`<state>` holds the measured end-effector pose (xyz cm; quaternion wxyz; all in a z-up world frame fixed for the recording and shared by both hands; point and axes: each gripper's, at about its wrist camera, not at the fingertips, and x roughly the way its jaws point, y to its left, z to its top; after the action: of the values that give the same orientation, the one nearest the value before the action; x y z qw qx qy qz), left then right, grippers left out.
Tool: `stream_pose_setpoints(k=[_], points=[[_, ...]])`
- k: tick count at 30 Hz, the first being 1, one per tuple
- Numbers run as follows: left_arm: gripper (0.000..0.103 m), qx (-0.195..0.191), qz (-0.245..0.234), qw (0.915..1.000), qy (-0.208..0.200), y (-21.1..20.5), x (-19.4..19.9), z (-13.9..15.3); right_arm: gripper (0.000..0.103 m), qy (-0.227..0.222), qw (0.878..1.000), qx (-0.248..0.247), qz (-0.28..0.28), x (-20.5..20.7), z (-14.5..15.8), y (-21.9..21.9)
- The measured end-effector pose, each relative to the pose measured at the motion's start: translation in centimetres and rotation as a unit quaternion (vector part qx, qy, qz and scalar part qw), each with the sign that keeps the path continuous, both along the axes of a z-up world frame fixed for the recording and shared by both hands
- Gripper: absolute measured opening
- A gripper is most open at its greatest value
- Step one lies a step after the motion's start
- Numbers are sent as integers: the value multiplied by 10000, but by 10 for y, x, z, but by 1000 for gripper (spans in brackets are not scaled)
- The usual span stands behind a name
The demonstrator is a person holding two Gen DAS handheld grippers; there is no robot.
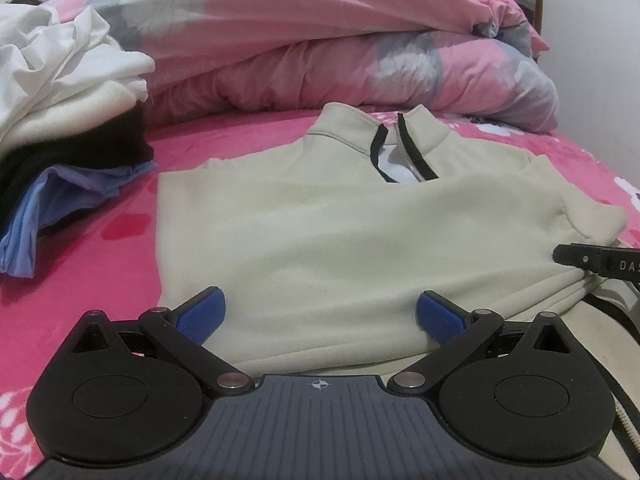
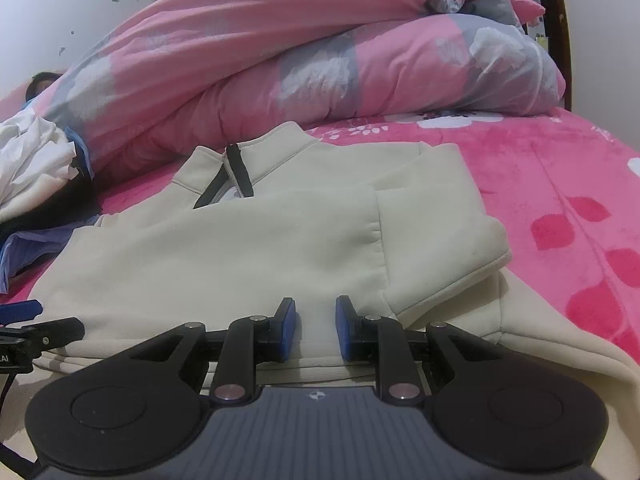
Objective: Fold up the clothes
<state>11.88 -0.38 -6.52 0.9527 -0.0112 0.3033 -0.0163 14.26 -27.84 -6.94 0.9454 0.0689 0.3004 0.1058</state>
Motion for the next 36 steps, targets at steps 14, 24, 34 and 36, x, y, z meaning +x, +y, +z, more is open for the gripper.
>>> stream_pose_setpoints(k=[14,24,34,36], points=[[103,-64,4,10000,-34,1,0,-2,22,0,10000,1,-1,0,0,0],[103,-77,4,10000,-57,2,0,-2,23,4,10000,17,2,0,0,0],[103,-75,18,9999,-86,2,0,-2,23,12,10000,54,20,0,0,-2],[103,-72,19,9999,-85,2,0,-2,23,13,10000,60,21,0,0,-2]])
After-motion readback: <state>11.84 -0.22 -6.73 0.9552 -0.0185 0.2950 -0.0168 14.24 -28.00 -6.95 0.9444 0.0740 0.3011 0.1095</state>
